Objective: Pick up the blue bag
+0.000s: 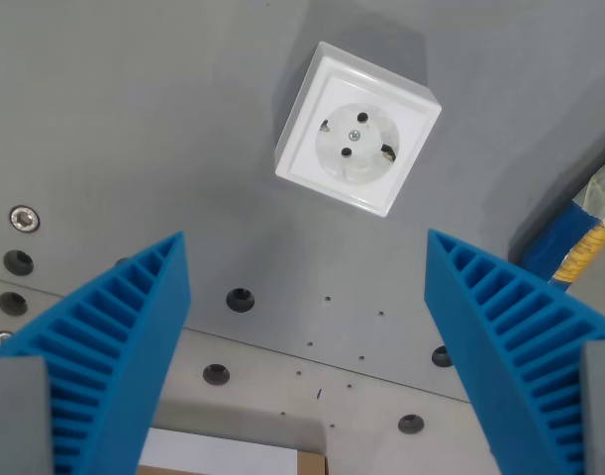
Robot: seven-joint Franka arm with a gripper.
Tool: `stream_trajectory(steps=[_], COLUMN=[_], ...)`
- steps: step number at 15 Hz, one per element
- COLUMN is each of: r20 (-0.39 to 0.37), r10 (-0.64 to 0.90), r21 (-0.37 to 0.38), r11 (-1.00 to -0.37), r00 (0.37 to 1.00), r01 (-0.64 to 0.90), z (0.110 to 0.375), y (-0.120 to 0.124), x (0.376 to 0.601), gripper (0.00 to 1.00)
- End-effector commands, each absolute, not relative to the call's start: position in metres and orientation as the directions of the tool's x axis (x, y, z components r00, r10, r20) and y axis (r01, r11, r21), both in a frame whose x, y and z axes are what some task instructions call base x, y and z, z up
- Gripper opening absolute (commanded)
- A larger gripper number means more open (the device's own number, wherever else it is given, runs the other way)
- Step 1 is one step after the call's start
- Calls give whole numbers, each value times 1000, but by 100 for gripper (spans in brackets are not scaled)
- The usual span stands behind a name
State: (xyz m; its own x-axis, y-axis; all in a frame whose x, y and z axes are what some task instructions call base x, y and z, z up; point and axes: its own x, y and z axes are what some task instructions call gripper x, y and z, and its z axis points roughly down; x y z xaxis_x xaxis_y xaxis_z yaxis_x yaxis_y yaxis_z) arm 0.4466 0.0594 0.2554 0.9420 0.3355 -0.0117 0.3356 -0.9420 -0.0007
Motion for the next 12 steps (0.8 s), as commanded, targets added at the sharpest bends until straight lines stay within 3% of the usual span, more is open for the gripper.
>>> stream_trajectory(steps=[1, 6, 12], r20=[-6, 3, 68], r10=[335, 273, 82], r21=[1, 1, 5], r11=[-942, -962, -997], r00=[942, 962, 994], r01=[335, 273, 82], z=[258, 255, 230], y=[59, 54, 24], x=[447, 448, 448], gripper=[100, 100, 100])
